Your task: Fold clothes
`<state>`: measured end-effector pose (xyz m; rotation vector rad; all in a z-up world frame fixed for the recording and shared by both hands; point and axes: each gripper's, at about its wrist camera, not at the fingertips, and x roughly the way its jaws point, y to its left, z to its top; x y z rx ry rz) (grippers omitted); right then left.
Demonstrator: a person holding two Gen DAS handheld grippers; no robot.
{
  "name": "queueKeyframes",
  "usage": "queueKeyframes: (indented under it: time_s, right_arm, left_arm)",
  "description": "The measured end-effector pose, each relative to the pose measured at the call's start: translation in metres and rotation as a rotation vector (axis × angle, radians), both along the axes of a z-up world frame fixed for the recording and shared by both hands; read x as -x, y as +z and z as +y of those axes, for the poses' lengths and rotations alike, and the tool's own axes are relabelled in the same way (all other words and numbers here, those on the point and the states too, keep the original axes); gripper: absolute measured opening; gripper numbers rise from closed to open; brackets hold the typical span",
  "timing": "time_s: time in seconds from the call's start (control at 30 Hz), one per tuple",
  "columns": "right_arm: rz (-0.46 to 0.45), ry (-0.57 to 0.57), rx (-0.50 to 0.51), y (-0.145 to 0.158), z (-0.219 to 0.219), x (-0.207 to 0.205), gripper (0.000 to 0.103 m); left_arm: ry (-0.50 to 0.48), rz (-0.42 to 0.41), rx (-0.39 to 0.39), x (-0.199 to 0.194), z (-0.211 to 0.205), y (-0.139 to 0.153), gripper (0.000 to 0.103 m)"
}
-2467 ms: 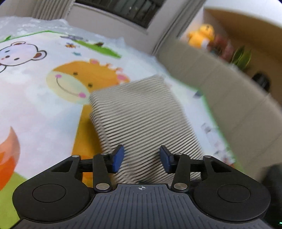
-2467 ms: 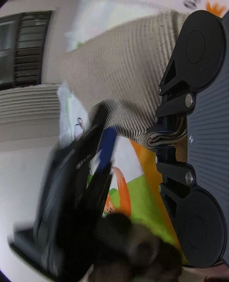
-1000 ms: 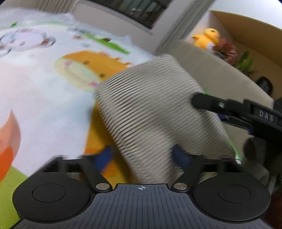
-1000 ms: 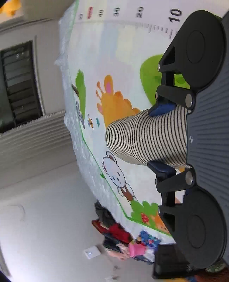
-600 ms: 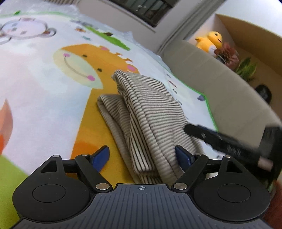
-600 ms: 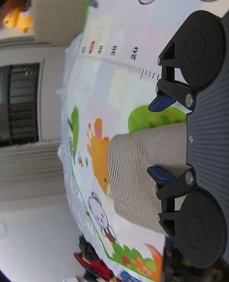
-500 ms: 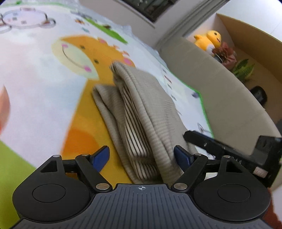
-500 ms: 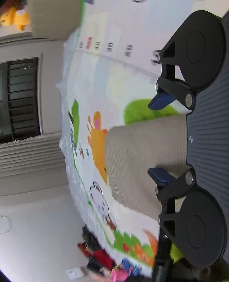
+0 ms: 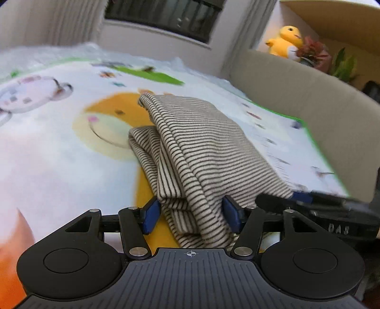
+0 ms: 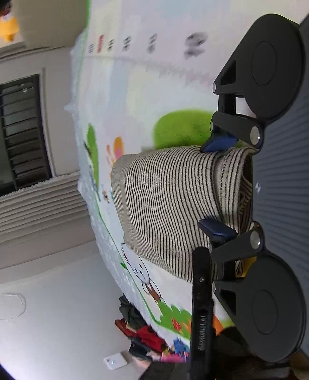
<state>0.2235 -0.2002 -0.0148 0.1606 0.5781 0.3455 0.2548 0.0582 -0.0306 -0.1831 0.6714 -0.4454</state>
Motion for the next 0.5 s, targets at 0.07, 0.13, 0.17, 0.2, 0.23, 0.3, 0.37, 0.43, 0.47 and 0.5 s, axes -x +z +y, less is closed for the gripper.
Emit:
queueKeyframes:
  time_s: [0.07,0.13,0.17,0.2,0.23,0.3,0.37,0.43,0.47,0.5]
  right_arm:
    - [0.007,0.005,0.005,0.0,0.008,-0.018,0.062]
    - [0.022,0.023,0.011,0.002,0.014,-0.03,0.066]
    - [0.018,0.044,0.028,0.005,0.016,-0.029,0.068]
    - [0.011,0.063,0.04,0.01,0.016,-0.026,0.069]
    - [0.003,0.083,0.053,0.014,0.017,-0.023,0.07]
    - [-0.047,0.091,0.062,0.027,0.016,-0.017,0.069]
    - [-0.123,0.081,0.076,0.043,0.02,-0.015,0.064]
    - [-0.176,0.09,0.089,0.057,0.032,-0.025,0.042]
    - [-0.19,0.099,0.084,0.063,0.039,-0.032,0.041]
    - [-0.18,0.113,0.06,0.065,0.047,-0.044,0.04]
  left_arm:
    - [0.038,-0.025,0.004,-0.005,0.007,-0.007,0.084]
    - [0.058,-0.025,0.054,-0.008,0.018,-0.013,0.087]
    - [0.06,-0.015,0.098,-0.009,0.025,-0.015,0.087]
    - [0.063,-0.007,0.138,-0.009,0.031,-0.017,0.087]
    - [0.07,-0.009,0.155,-0.009,0.035,-0.018,0.086]
    - [0.076,-0.013,0.178,-0.008,0.039,-0.019,0.086]
    - [0.076,-0.018,0.171,-0.007,0.036,-0.018,0.086]
    - [0.076,-0.023,0.162,-0.006,0.034,-0.017,0.086]
    - [0.076,-0.024,0.158,-0.006,0.033,-0.017,0.086]
    - [0.076,-0.025,0.154,-0.006,0.032,-0.017,0.087]
